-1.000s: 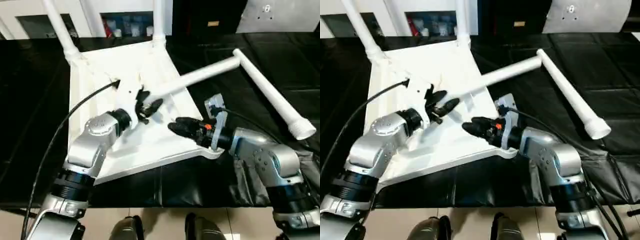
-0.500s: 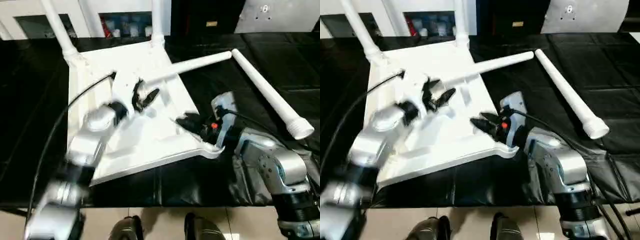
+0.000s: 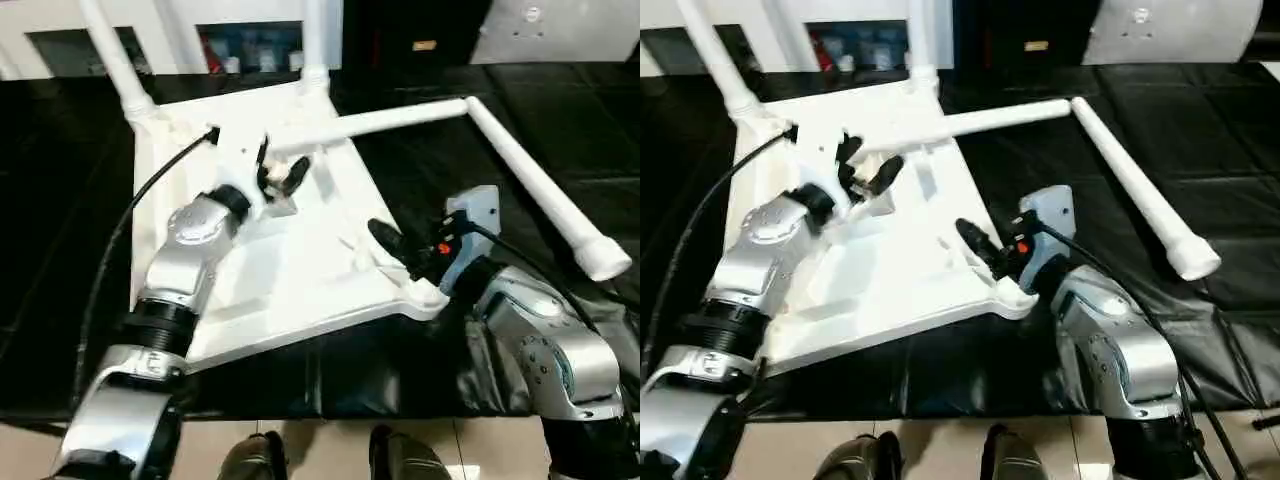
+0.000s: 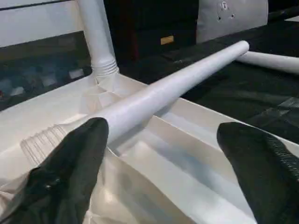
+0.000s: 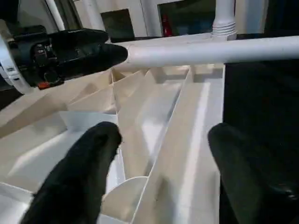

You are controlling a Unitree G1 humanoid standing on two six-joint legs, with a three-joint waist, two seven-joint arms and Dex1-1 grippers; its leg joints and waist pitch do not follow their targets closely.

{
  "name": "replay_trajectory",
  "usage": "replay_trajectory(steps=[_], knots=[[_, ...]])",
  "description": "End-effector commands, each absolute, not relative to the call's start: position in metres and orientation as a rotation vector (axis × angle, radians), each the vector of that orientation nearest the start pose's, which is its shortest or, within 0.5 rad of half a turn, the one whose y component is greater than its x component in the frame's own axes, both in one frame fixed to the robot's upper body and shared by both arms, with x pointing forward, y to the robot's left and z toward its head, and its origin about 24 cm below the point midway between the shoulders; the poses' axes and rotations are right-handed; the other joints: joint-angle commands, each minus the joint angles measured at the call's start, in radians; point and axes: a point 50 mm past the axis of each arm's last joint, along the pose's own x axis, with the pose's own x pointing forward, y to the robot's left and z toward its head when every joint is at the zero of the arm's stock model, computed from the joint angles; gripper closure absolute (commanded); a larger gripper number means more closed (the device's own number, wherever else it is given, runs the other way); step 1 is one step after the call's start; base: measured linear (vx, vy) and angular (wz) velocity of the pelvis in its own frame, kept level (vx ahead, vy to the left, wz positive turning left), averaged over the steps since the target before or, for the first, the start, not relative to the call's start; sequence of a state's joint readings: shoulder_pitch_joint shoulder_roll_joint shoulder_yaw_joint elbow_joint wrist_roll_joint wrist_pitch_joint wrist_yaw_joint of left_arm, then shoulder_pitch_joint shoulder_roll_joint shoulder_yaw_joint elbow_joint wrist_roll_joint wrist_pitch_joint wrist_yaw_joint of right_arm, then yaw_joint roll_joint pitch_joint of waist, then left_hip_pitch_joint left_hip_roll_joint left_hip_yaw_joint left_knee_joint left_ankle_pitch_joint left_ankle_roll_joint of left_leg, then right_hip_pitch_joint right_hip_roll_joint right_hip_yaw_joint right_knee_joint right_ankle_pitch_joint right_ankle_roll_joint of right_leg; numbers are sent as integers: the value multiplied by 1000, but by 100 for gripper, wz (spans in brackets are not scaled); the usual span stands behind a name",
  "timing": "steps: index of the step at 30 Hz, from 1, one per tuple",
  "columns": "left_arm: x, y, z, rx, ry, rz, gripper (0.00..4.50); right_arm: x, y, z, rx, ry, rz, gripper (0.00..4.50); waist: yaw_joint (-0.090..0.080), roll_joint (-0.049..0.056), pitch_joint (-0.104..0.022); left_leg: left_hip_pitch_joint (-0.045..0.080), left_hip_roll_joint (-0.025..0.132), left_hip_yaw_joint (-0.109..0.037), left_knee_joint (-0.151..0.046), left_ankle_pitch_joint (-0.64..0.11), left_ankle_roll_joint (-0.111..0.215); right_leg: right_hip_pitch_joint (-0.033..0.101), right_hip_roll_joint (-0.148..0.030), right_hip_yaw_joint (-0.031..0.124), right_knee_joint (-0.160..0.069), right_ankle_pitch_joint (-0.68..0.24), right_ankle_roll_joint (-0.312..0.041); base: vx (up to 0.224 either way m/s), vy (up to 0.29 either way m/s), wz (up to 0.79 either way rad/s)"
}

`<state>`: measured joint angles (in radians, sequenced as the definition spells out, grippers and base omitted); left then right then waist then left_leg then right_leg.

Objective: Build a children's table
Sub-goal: Pick table leg

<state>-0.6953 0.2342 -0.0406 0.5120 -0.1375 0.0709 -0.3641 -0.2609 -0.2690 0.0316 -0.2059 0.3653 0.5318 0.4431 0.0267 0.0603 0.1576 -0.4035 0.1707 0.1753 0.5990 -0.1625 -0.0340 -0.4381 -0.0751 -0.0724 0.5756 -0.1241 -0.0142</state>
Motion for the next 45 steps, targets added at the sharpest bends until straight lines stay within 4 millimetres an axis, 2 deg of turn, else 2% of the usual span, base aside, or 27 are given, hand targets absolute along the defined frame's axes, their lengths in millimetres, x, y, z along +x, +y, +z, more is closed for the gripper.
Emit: replay_trajectory(steps=[1,3,4,7,9,15,16,19,20,21,22,23,24,25,27,28,30,31,32,33,34,37,38,40,41,42,45], knots=[[364,144,127,162,-60,-453,2,279,-135,113,21,80,623,66,-3,-10,-91,22,38,-19,-70,-233,64,62,-56,36,-81,-438,-131,0,0,0],[361,145,124,166,-54,-452,0,279,-137,113,16,83,601,53,-5,-10,-90,27,38,-18,-69,-250,61,57,-56,37,-82,-448,-132,0,0,0],[361,145,122,170,-51,-450,0,280,-139,113,12,84,592,45,-6,-13,-90,23,35,-18,-70,-250,60,59,-55,37,-83,-454,-127,0,0,0],[361,146,120,190,-46,-449,0,283,-143,113,-7,95,572,23,-6,-10,-88,27,35,-19,-71,-267,54,55,-55,37,-87,-481,-110,0,0,0],[361,146,121,189,-48,-447,0,284,-145,112,-36,111,576,4,-7,-12,-86,27,34,-19,-71,-274,52,54,-55,37,-89,-494,-104,0,0,0],[362,151,125,236,-44,-430,0,281,-147,106,-170,200,679,4,-5,-11,-88,25,35,-19,-70,-253,61,57,-54,39,-84,-455,-106,0,0,0],[363,152,126,241,-42,-423,0,281,-148,106,-185,202,680,4,-6,-13,-89,22,34,-18,-68,-245,65,59,-55,40,-82,-446,-109,0,0,0],[372,153,133,251,-49,-426,0,289,-151,109,-180,196,653,4,-5,-21,-91,23,32,-17,-65,-223,77,58,-57,39,-81,-445,-123,0,0,0],[374,152,135,261,-50,-431,0,290,-151,110,-182,193,651,4,-6,-19,-90,24,31,-16,-65,-222,78,55,-54,38,-84,-448,-121,0,0,0],[377,152,137,276,-48,-435,0,291,-151,111,-176,192,655,4,-7,-25,-88,21,31,-17,-66,-220,78,58,-55,38,-82,-443,-120,0,0,0],[379,152,138,283,-46,-437,0,291,-151,112,-172,192,657,4,-5,-22,-87,23,31,-17,-66,-224,79,56,-55,38,-84,-453,-117,0,0,0],[384,151,142,319,-42,-455,0,292,-150,115,-176,180,669,4,-8,-25,-83,23,31,-16,-68,-232,79,54,-55,39,-87,-464,-110,0,0,0],[389,151,147,367,-36,-474,0,291,-149,118,-180,164,682,4,-6,-23,-87,25,30,-17,-67,-227,78,56,-55,39,-84,-459,-104,0,0,0],[392,152,150,395,-31,-485,0,290,-148,121,-183,155,690,4,-8,-25,-82,23,30,-18,-69,-226,81,55,-54,40,-85,-456,-95,0,0,0],[396,153,153,436,-16,-503,0,289,-148,124,-178,139,697,4,-8,-24,-82,24,30,-19,-70,-225,79,58,-56,41,-83,-451,-91,0,0,0],[400,155,156,501,4,-519,0,288,-149,128,-172,120,695,4,-8,-25,-80,24,31,-18,-70,-215,82,56,-57,41,-84,-432,-102,0,0,0],[404,158,159,569,13,-512,0,286,-149,130,-150,114,683,4,-11,-31,-74,23,28,-18,-73,-221,86,56,-54,43,-83,-435,-89,0,0,0],[408,160,163,620,16,-505,0,283,-149,131,-136,109,674,4,-17,-40,-67,21,31,-18,-76,-219,86,52,-55,44,-87,-427,-94,0,0,0],[410,160,166,647,14,-501,0,281,-149,133,-130,104,669,4,-17,-36,-66,22,29,-20,-76,-221,84,53,-54,43,-86,-430,-91,0,0,0],[411,157,169,674,9,-529,0,278,-148,133,-124,105,675,4,-20,-41,-63,22,30,-20,-78,-216,82,55,-56,43,-85,-409,-94,0,0,0],[411,156,169,681,8,-533,0,277,-148,133,-123,106,676,4,-23,-51,-61,20,31,-20,-79,-209,85,56,-55,44,-84,-394,-98,0,0,0],[415,151,173,832,34,-570,0,270,-150,132,-125,123,679,4,-32,-51,-51,22,40,-22,-81,-174,101,56,-61,48,-73,-281,-156,0,0,0],[415,151,173,832,34,-570,0,270,-150,132,-125,123,679,4,-32,-52,-50,21,39,-21,-81,-169,102,56,-60,49,-72,-267,-159,0,0,0],[419,151,181,905,48,-556,0,264,-153,133,-127,136,679,4,-35,-58,-44,20,40,-20,-81,-128,119,59,-63,51,-64,-174,-194,0,0,0],[419,151,181,904,49,-555,0,264,-153,133,-128,137,679,4,-35,-58,-44,20,40,-20,-81,-128,119,59,-63,51,-64,-174,-194,0,0,0],[419,150,183,901,49,-553,0,263,-154,133,-129,139,678,4,-36,-58,-41,22,41,-19,-80,-110,128,63,-67,52,-58,-136,-218,0,0,0],[421,150,187,929,51,-542,0,259,-157,135,-130,148,673,4,-41,-62,-38,20,41,-18,-78,-77,146,67,-67,53,-53,-82,-242,0,0,0]])
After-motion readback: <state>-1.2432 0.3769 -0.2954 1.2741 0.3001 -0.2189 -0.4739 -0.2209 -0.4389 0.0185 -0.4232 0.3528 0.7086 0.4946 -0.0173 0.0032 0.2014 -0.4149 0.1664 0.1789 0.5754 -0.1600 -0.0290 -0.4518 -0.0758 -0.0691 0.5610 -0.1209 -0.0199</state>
